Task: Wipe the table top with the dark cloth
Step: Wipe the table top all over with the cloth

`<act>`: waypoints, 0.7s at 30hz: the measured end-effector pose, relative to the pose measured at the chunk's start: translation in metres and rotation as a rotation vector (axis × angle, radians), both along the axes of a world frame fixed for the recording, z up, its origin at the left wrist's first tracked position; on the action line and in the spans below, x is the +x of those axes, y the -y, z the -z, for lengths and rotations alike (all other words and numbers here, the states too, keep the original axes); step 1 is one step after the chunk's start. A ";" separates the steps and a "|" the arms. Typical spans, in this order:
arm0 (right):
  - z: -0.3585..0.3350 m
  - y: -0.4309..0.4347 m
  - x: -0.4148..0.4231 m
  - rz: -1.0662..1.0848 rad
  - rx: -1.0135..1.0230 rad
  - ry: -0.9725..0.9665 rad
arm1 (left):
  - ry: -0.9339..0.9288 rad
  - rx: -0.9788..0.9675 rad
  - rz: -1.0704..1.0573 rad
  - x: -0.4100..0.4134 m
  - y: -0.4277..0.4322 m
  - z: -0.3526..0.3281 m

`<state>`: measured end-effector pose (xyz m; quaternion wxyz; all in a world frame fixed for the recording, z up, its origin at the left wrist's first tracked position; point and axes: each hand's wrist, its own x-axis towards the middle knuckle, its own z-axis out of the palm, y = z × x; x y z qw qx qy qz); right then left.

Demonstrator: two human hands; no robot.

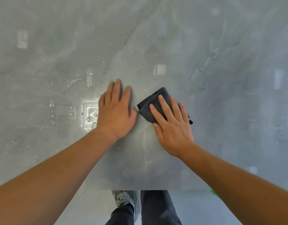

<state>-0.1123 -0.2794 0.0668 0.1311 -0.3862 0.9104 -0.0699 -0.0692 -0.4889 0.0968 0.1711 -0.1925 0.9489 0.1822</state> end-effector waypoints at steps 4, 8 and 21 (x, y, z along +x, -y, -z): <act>0.004 0.015 -0.054 0.268 -0.018 -0.022 | 0.001 -0.003 -0.020 -0.002 -0.001 -0.001; 0.002 0.039 -0.045 0.421 -0.022 -0.014 | -0.010 0.004 -0.041 -0.003 -0.005 -0.001; 0.002 0.048 -0.114 0.451 -0.038 0.048 | 0.008 0.011 -0.079 -0.013 -0.009 -0.006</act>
